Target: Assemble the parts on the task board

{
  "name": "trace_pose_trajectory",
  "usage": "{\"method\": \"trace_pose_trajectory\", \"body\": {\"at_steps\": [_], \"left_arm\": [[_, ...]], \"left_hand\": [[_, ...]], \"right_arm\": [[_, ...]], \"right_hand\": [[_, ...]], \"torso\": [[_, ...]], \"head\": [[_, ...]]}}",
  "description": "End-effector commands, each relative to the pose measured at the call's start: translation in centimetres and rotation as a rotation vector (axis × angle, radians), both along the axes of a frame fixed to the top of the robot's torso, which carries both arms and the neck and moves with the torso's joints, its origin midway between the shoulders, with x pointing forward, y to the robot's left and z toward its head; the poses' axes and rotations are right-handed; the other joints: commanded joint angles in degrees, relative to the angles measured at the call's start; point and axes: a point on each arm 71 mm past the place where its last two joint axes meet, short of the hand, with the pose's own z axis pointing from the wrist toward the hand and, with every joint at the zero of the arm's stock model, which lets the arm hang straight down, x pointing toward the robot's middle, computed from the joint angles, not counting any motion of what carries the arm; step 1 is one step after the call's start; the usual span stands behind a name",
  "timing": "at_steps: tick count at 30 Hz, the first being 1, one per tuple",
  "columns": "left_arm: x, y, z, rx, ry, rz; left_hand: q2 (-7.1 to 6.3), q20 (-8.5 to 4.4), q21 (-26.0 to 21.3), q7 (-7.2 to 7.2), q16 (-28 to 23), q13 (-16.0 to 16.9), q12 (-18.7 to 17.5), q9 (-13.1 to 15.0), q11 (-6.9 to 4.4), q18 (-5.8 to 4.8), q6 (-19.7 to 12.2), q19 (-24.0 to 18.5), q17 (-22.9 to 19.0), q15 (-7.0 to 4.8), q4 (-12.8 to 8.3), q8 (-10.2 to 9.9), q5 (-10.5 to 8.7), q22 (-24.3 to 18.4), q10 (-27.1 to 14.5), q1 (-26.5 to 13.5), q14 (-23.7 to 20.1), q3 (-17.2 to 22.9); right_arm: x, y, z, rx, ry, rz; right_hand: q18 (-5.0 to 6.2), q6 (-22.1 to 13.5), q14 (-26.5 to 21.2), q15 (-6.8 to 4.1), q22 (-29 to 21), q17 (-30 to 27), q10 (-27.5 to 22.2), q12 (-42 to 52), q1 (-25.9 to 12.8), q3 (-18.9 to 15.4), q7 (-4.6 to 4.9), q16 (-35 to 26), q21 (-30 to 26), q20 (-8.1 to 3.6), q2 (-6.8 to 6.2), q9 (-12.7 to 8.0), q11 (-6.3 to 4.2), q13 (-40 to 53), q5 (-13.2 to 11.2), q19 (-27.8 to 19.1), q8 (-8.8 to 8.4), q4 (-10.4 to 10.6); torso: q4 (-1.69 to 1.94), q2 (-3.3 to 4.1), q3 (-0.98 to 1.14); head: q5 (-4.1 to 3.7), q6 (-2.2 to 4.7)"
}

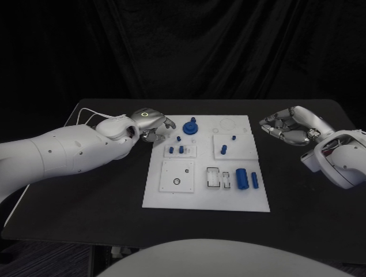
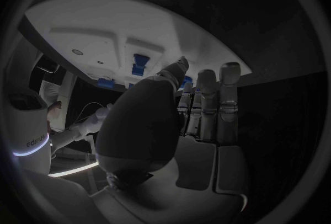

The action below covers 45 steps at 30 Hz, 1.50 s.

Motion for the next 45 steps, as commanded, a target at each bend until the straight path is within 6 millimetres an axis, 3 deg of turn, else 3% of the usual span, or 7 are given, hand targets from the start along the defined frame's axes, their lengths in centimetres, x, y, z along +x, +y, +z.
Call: {"method": "trace_pose_trajectory", "body": {"at_steps": [1,10,14,17,24,30,45], "left_arm": [[-0.3,0.9,1.4,-0.207,-0.041,0.024],[-3.1,4.7,5.1,-0.707,0.088,0.002],[-4.0,4.8,5.9,-1.032,0.242,-0.014],[-4.7,4.3,6.4,-1.316,0.383,-0.022],[-6.5,2.9,7.1,-1.635,0.558,-0.066],[-7.8,1.7,7.6,-1.715,0.636,-0.11],[-9.0,1.3,7.9,-1.744,0.696,-0.132]], "left_hand": [[0.23,0.78,-7.4,1.43,-3.15,0.4,0.35,-0.3,1.33,1.2,-0.42,-3.99,-2.73,1.01,-0.03,-0.07,0.78,-1.94,-4.18,0.72,-3.73,-0.87],[2.42,4.66,-21.97,4.44,-25.77,1.82,9.6,-0.9,0.89,-0.57,0.27,-20.76,-12.35,6.22,3.98,-0.06,4.19,-5.99,-18.06,1.37,-22.22,-5.41],[5.93,4.71,-30.27,7.43,-37.92,0.53,12.16,-2.19,4.28,-2.7,-4.14,-41.54,-18.48,8.09,6.63,-0.14,5.21,-13.96,-23.66,-1.46,-39.49,-7.42],[7.43,5.63,-31.29,7.77,-46.62,-1.61,11.51,-4.34,6.84,-3.73,-9.58,-50.82,-24.71,10.11,8.31,-0.44,7.68,-21.72,-28.07,-3.58,-49.11,-9.04],[13.05,8.1,-32.42,8.58,-56.73,-11.92,3.8,-8.43,4.73,-0.37,-17.63,-62.74,-33.31,9.15,10.61,-0.68,12.17,-49.96,-37.39,-7.67,-59.01,-18.2],[15.52,9.19,-32.59,9.1,-57.02,-13.75,4.06,-8.94,5.65,-0.03,-17.52,-63.52,-34.06,10.05,9.99,-0.59,15.22,-53.86,-37.86,-6.33,-59.38,-20.18],[17.1,11.38,-32.43,9.43,-55.69,-15.39,5.44,-9.01,6.56,0.48,-15.75,-62.98,-34.05,11.77,7.63,-0.07,18.28,-54.52,-37.66,-3.97,-58.58,-21.43]], "right_arm": [[0.1,0.0,0.4,-0.033,0.006,-0.007],[1.6,1.7,3.7,-0.154,0.023,0.039],[2.0,2.9,4.4,-0.306,-0.032,0.107],[2.1,3.8,4.3,-0.418,-0.073,0.159],[2.0,4.8,2.5,-0.536,-0.029,0.173],[1.5,4.8,1.4,-0.514,-0.069,0.131],[1.4,5.2,-0.5,-0.553,-0.067,0.163]], "right_hand": [[0.71,0.51,-0.6,-0.1,7.32,-0.43,-2.0,-1.88,0.51,0.44,0.11,-0.58,-0.64,-0.09,-0.52,0.07,0.06,-2.23,-0.39,-0.56,-0.15,-0.14],[1.82,-0.15,-3.89,0.64,5.44,-5.03,-14.22,-14.54,2.89,2.29,0.92,-5.9,-7.9,0.43,-2.83,0.17,0.98,-14.49,-0.98,-3.5,-0.46,-1.77],[2.75,0.1,-7.94,0.88,4.22,-9.29,-17.26,-19.52,7.5,6.09,1.36,-11.04,-13.72,0.64,-5.02,0.84,1.49,-18.09,8.94,-6.59,-0.03,-6.78],[3.46,-0.42,-10.96,-0.2,4.11,-12.88,-16.47,-22.13,7.97,11.94,-0.03,-15.22,-16.72,-0.25,-6.87,1.66,0.78,-20.92,1.08,-9.18,0.35,-9.66],[3.98,-3.76,-14.11,1.32,2.2,-16.94,-22.84,-26.28,1.89,11.49,-0.51,-19.4,-23.06,0.91,-8.14,2.89,2.83,-23.42,-7.61,-12.49,0.16,-8.97],[4.42,-5.7,-15.23,2.13,0.93,-18.56,-25.92,-27.63,-0.11,8.97,-0.41,-20.4,-26.42,1.87,-8.06,3.2,3.64,-24.53,-7.05,-12.95,-0.13,-8.59],[4.28,-6.22,-14.59,2.26,1.24,-18.39,-26.9,-29.08,0.59,8.57,-0.29,-18.88,-25.43,2.14,-6.77,3.45,4.02,-26.55,-5.53,-11.32,0.07,-9.45]], "torso": [[0.0,0.01,-0.01],[-0.01,0.07,-0.18],[0.09,0.13,-0.31],[0.26,0.15,-0.43],[0.94,0.39,-0.76],[3.84,0.99,-2.59],[7.11,2.71,-5.8]], "head": [[-0.01,0.01],[0.26,0.01],[-0.16,0.01],[-0.45,0.01],[-1.77,0.01],[-4.35,0.01],[-8.96,0.01]]}}
